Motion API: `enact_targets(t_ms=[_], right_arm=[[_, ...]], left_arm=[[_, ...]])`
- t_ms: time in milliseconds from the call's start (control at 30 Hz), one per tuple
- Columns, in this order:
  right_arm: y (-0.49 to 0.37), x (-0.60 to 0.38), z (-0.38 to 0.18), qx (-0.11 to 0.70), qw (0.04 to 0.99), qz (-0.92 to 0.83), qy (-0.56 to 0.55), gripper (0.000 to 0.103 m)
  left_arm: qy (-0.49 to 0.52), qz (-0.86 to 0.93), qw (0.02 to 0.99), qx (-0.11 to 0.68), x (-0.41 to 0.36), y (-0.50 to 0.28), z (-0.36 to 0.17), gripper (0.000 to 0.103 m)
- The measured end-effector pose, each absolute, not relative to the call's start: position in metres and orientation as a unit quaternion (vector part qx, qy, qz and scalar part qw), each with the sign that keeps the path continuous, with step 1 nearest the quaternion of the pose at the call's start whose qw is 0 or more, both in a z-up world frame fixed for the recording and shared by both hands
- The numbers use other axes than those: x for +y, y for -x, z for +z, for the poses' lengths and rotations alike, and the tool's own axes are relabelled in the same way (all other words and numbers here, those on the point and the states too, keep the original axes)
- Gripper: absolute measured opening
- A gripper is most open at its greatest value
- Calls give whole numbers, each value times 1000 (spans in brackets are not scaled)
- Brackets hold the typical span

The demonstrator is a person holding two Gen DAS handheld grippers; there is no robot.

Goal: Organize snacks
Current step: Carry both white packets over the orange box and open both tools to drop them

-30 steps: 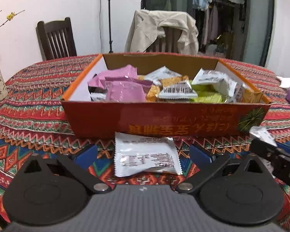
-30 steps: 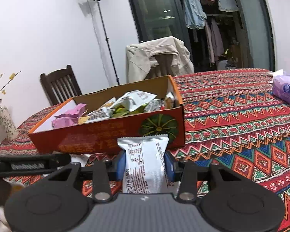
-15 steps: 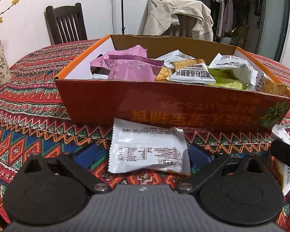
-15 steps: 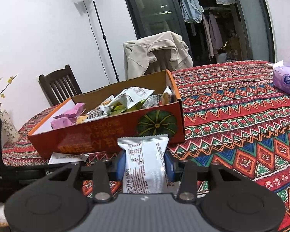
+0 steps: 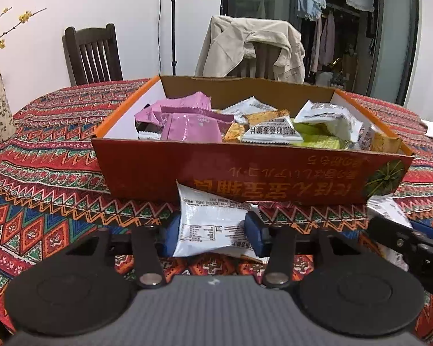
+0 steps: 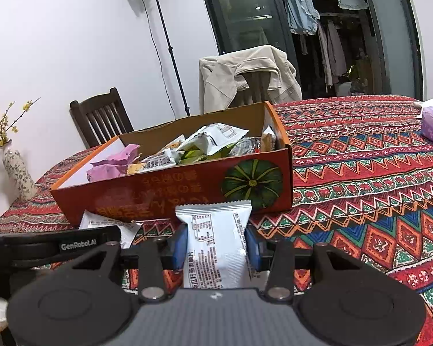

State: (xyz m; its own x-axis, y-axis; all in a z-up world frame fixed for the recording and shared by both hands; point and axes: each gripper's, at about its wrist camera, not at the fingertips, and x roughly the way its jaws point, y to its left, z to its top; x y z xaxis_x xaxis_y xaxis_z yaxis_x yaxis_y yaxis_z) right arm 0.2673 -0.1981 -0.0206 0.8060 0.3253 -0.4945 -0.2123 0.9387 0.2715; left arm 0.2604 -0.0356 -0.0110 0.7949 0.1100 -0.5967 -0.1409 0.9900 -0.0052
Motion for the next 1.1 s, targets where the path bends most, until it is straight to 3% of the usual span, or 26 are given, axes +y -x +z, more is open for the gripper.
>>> enact_targets(t_ms=[67,167,600,1100], right_arm=[[-267,-199,-20,276,945,143,-102,41],[-267,-198,-20,273,945,145,-101,41],[-261,-199,-18,260,949,146,-102,41],[-257,-183,30,214,960,165,-71,41]], left_arm=[[21,63,950,304,-36,-255,-8,22],[15,56,954,294,-35,-247,-4,17],[20,43,967,249,-21,-217,18,5],[17,10,984,179,-13,-208,71,4]])
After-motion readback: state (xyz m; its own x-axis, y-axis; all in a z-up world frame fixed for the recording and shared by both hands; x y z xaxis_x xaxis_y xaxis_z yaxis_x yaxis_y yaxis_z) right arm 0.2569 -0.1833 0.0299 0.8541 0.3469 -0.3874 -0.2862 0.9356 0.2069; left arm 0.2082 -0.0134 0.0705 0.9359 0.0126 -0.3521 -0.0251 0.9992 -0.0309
